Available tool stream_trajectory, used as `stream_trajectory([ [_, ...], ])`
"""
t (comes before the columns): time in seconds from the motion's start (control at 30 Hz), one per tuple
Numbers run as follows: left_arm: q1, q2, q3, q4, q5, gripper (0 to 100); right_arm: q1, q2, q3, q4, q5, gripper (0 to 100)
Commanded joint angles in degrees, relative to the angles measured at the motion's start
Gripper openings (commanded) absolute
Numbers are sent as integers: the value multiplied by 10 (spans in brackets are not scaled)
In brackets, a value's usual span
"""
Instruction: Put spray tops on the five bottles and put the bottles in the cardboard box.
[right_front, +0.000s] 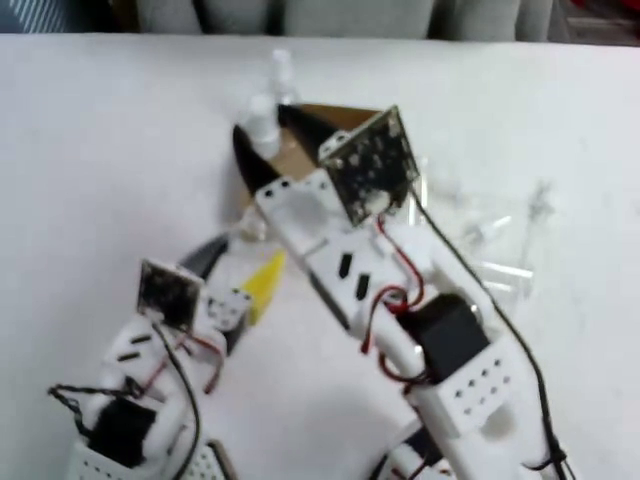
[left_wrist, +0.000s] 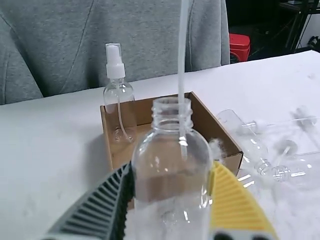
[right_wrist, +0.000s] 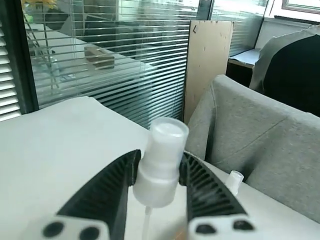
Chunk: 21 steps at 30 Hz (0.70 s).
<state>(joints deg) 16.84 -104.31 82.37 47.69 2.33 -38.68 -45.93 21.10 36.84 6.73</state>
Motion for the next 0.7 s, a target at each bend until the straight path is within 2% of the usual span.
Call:
stream_trajectory([
  [0.0,-7,-2,-8,-18,-5,20,-7,-15,18,-17,1,18],
  [0.3,-7,-2,-8,-18,-5,20,-29,-17,95,-11,1,18],
  [0.5,-7,-2,-8,-18,-5,20,-29,-35,101,49,-18,23],
  [0.67,-7,-2,-8,-18,-5,20,-29,-44,101,96,-62,174],
])
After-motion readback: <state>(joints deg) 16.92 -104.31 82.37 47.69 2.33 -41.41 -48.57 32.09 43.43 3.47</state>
